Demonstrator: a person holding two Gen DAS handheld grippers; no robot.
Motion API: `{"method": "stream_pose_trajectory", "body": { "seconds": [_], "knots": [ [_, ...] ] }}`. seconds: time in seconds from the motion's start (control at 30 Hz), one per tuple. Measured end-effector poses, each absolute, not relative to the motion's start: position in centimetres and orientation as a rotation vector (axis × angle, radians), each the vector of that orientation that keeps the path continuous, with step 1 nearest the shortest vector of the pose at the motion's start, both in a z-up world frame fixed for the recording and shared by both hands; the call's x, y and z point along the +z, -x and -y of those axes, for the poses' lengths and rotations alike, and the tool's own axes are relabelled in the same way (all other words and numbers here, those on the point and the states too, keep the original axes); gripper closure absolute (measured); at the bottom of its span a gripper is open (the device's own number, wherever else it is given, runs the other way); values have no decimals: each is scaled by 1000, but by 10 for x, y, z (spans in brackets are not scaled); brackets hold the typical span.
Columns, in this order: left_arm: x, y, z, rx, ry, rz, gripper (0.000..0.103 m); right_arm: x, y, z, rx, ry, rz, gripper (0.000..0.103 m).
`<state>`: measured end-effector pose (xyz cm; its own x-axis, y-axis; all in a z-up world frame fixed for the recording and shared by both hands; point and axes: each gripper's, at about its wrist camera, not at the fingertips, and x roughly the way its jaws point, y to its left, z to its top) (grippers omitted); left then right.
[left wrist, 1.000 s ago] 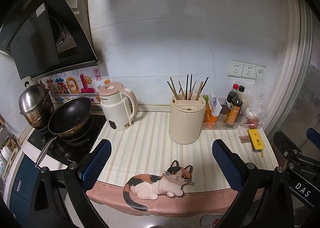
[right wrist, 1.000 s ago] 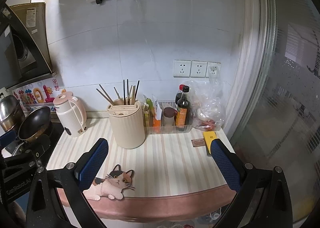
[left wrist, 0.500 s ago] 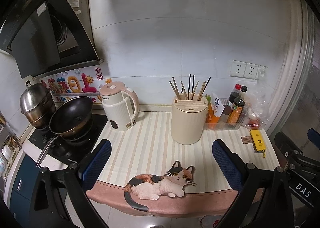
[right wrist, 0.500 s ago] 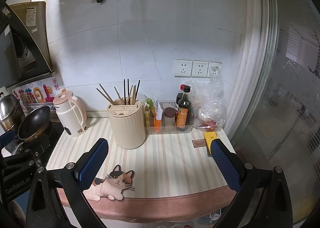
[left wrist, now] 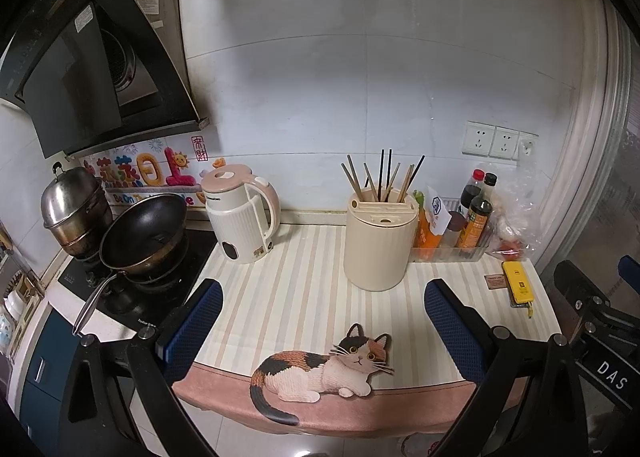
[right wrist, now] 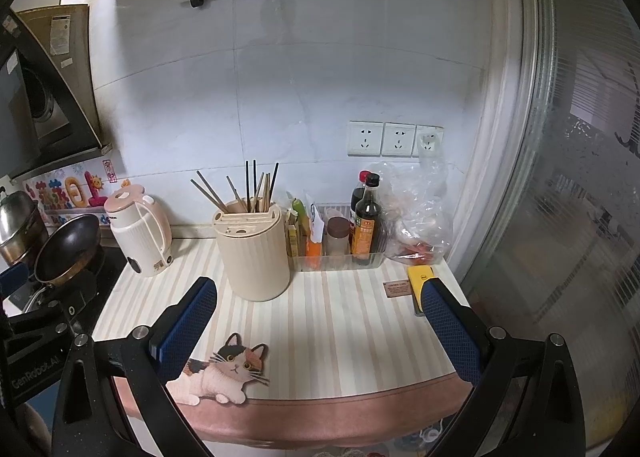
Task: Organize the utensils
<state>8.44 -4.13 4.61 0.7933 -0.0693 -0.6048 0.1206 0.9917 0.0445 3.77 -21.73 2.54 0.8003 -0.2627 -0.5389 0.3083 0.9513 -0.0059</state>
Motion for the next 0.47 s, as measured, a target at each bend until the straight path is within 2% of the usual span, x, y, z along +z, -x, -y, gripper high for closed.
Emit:
{"method": "stream_pose_trajectory", "body": {
  "seconds": [0.47],
  "knots": [
    [48, -90, 34, -91, -70, -641, 0, 28, -41, 217, -298, -80, -561, 0]
  ]
}}
